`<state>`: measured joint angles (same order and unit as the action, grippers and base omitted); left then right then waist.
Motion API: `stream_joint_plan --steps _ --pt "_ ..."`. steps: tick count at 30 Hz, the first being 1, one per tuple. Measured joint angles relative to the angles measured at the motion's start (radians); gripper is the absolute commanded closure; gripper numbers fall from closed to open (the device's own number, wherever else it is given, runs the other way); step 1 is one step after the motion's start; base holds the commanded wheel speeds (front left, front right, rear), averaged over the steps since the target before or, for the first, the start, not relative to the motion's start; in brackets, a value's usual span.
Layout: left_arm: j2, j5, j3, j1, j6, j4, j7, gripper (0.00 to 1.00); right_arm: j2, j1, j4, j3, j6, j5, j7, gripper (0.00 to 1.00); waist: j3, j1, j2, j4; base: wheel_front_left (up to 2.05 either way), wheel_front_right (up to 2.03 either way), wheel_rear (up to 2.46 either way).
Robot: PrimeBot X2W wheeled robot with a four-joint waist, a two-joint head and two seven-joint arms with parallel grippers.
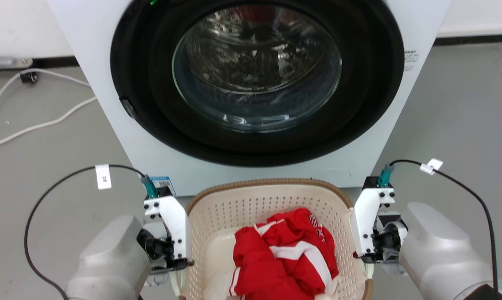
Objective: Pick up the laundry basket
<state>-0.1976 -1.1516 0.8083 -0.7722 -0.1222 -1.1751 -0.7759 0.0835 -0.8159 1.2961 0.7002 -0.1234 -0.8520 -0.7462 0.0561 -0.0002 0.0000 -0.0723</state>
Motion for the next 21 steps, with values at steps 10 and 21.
stream_joint_plan --steps 10,21 --pt "0.009 -0.015 0.02 0.032 0.0 -0.007 -0.008 1.0 0.001 0.031 0.0 -0.017 0.0 0.019 -0.001 1.0 -0.051 0.0 0.0 0.01 0.0 0.0 0.0" --pt "0.012 -0.028 0.032 0.042 0.0 -0.012 -0.004 1.0 0.0 0.049 0.0 -0.035 0.0 0.036 0.007 1.0 -0.066 0.0001 0.0 0.012 0.0 0.0 0.0"
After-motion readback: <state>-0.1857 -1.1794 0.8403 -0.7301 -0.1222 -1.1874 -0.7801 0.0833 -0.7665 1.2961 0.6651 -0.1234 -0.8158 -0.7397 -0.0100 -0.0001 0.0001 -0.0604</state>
